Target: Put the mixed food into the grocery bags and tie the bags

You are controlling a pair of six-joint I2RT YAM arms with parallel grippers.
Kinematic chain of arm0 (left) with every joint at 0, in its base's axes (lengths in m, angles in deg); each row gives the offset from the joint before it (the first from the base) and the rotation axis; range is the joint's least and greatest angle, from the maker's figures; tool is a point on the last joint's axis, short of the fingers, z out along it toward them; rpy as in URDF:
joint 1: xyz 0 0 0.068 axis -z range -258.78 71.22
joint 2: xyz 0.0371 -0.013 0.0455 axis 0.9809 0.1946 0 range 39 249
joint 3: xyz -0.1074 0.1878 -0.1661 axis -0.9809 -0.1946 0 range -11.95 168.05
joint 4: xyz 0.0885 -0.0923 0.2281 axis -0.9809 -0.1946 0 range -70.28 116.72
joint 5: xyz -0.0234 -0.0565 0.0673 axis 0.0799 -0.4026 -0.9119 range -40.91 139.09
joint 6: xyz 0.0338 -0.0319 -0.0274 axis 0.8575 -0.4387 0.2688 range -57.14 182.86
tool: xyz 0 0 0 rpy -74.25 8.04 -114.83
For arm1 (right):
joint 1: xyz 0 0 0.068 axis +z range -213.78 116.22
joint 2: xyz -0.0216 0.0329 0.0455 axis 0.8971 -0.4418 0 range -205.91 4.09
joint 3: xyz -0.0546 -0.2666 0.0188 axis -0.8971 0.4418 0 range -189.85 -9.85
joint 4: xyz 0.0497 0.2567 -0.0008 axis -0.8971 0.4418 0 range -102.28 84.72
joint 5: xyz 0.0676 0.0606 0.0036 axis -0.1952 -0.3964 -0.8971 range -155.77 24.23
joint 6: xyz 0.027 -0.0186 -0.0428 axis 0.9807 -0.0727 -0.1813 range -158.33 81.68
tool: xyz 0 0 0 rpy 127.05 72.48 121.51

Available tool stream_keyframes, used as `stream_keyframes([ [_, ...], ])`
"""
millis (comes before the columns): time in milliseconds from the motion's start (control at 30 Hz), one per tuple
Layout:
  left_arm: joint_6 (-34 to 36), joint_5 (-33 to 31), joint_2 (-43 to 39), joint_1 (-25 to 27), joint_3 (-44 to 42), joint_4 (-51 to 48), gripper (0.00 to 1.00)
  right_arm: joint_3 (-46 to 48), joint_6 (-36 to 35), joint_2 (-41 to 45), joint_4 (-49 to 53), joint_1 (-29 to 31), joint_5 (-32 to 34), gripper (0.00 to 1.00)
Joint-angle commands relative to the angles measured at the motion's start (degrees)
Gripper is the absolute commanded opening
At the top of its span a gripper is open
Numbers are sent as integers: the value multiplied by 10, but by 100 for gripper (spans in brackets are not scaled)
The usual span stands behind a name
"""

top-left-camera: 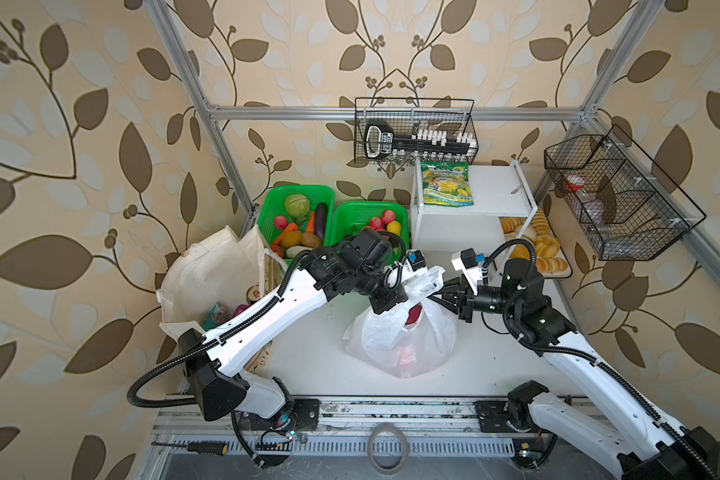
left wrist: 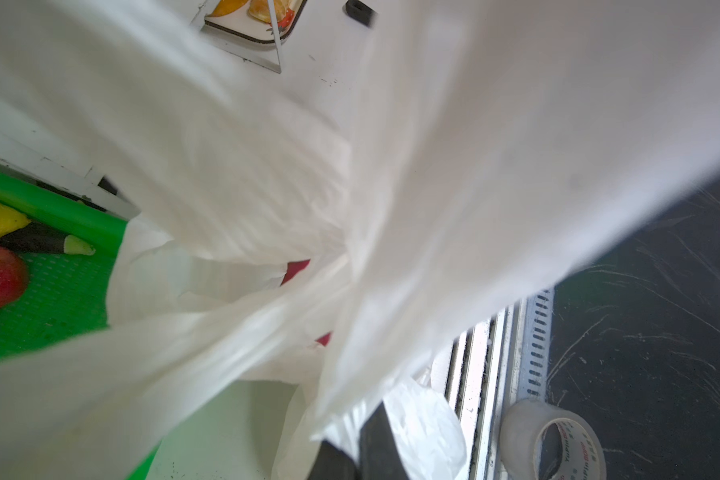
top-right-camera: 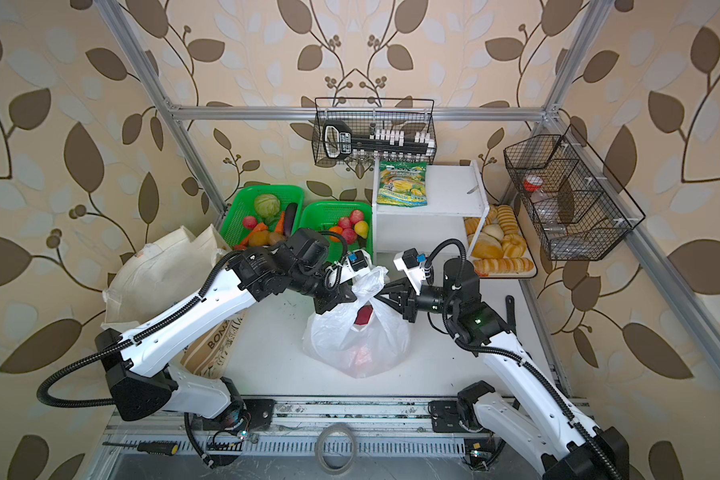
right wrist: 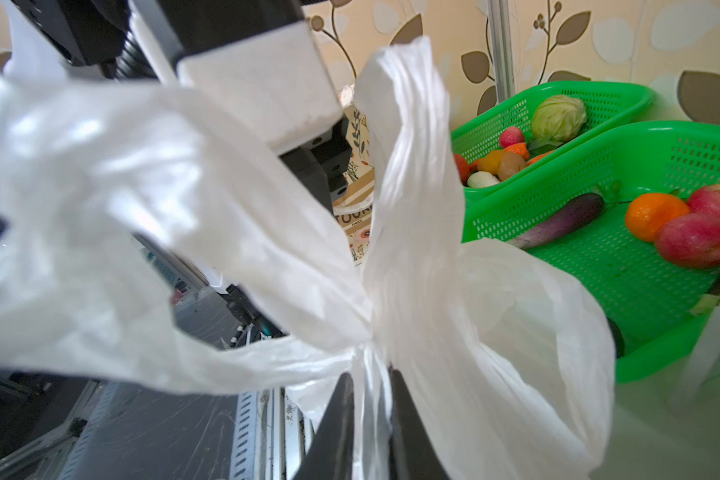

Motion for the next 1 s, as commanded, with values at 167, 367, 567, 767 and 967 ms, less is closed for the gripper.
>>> stream_keyframes([
  [167, 17, 42, -1, -9, 23, -11, 0, -12, -63, -14, 3, -13, -60, 65],
  [367, 22, 50, 7, -10, 33, -19, 0, -36, -88, -47, 2, -13, -83, 83],
  [567, 22, 50, 25, -12, 38, -19, 0, -40, -109, -58, 0, -11, -58, 85],
  [767, 18, 48, 19, -15, 35, -12, 0, 3, -165, 3, -33, -3, 59, 86],
  [967, 14, 59, 18, -15, 34, -10, 0, 31, -216, 45, -77, 2, 129, 97],
])
